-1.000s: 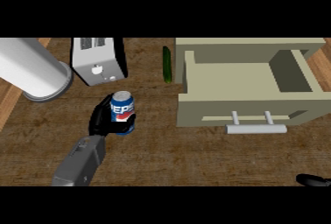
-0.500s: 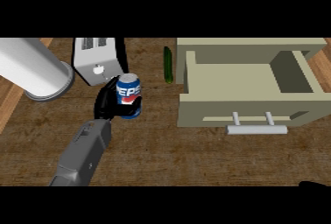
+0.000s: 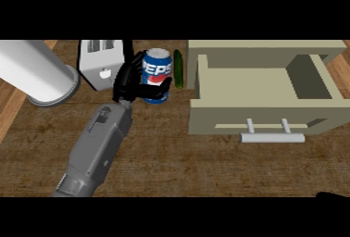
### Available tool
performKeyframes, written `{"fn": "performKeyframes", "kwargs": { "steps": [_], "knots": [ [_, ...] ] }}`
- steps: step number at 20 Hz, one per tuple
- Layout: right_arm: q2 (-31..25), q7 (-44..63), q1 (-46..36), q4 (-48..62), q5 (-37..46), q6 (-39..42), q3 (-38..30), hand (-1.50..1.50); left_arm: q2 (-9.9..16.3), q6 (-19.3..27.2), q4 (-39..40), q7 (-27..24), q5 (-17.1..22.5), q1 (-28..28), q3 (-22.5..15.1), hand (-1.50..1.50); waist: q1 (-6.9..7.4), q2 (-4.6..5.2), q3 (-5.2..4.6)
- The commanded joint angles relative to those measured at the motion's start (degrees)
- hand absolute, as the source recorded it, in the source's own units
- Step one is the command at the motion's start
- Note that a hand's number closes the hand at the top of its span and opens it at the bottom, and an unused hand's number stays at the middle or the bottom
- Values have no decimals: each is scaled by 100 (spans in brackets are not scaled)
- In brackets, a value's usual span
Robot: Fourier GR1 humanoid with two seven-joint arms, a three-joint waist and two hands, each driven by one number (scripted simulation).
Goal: Pick up the can, place it into the drawer and close the drawer
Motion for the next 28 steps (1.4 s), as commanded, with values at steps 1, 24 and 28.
{"fn": "performKeyframes", "kwargs": {
  "steps": [1, 24, 28],
  "knots": [
    [-128, -21, -25, 108, -234, 87, -237, -150, -34, 462, -792, 991, 226, -402, -386, 150, -11, -8, 2],
    [-282, 503, -413, -176, -175, -48, -125, -150, -36, 1964, 395, 2744, 839, -3626, -1356, 150, -213, 50, 1],
    [-290, 191, -348, 58, -346, 73, -279, -150, -36, 2126, 1213, 2789, 977, -4367, -1416, 150, -363, 87, 10]
  ]
}}
